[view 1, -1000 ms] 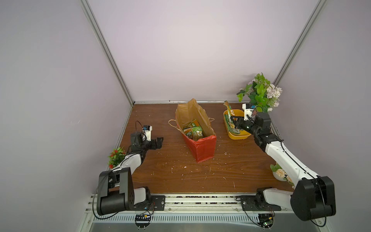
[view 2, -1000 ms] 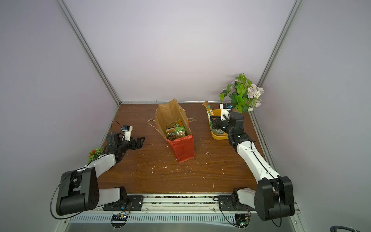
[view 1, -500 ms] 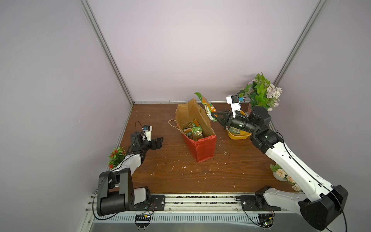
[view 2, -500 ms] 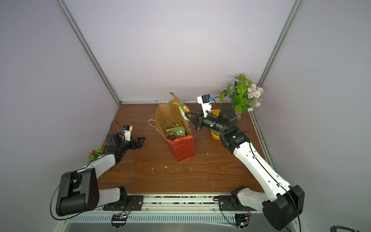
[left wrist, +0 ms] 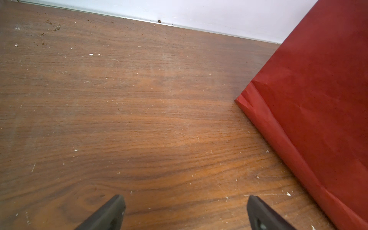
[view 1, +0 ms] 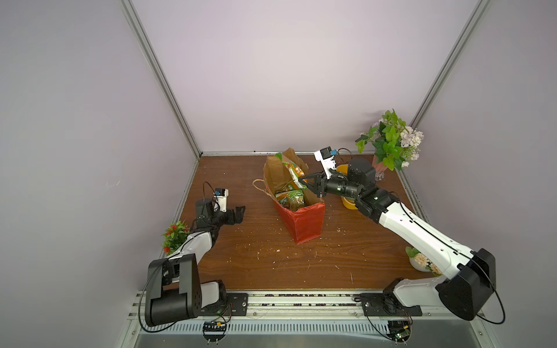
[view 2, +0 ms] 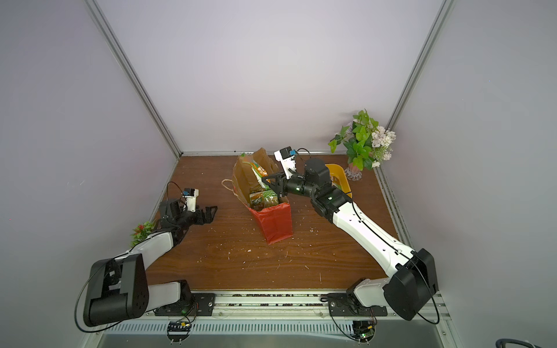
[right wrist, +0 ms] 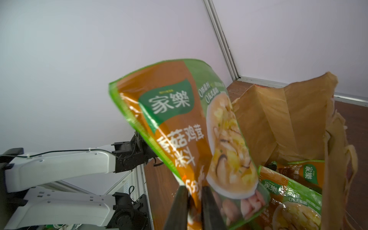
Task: Place the condiment packets inside the bag
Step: Place the condiment packet in the paper bag.
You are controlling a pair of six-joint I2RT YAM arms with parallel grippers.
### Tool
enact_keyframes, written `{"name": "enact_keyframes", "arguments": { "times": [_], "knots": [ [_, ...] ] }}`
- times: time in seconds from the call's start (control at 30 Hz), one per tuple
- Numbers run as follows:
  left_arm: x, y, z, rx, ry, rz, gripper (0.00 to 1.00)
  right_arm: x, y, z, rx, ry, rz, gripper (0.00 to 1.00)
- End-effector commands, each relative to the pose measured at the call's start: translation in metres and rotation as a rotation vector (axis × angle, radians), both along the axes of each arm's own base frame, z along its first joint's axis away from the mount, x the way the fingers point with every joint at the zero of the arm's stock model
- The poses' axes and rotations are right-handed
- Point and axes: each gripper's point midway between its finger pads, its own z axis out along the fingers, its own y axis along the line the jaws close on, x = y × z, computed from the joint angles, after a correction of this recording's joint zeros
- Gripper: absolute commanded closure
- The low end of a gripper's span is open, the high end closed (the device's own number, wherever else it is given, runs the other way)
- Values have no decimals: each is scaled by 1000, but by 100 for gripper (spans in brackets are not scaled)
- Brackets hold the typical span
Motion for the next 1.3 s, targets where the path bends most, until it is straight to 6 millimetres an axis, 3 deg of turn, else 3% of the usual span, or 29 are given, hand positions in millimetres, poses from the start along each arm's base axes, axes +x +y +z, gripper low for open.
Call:
{"name": "enact_keyframes", "arguments": {
  "times": [0.0,0.1,0.27,0.37,0.47,0.67,0.8,0.97,1.27],
  "knots": [
    [-2,0,3,3,-19,-12,1,6,-1,18,12,-48,-26,71],
    [-1,1,3,5,-19,-11,1,14,-4,18,-15,-48,-68,51],
    [-1,1,3,4,-17,-9,1,21,-24,41,-29,-113,-186,43],
    [-1,0,2,2,-14,-11,1,31,-49,49,-50,-141,-308,38],
    [-1,0,2,0,-14,-16,1,50,-84,38,-78,-118,-434,34],
    [-1,-1,3,-1,-14,-18,1,95,-182,-25,-143,13,-748,28],
    [-1,-1,2,-1,-13,-17,1,113,-220,-70,-234,80,-886,24],
    [-1,0,1,0,-10,-15,1,133,-238,-124,-318,161,-951,15],
    [0,1,0,4,-7,-9,2,163,-257,-188,-406,240,-1073,7]
  ]
}}
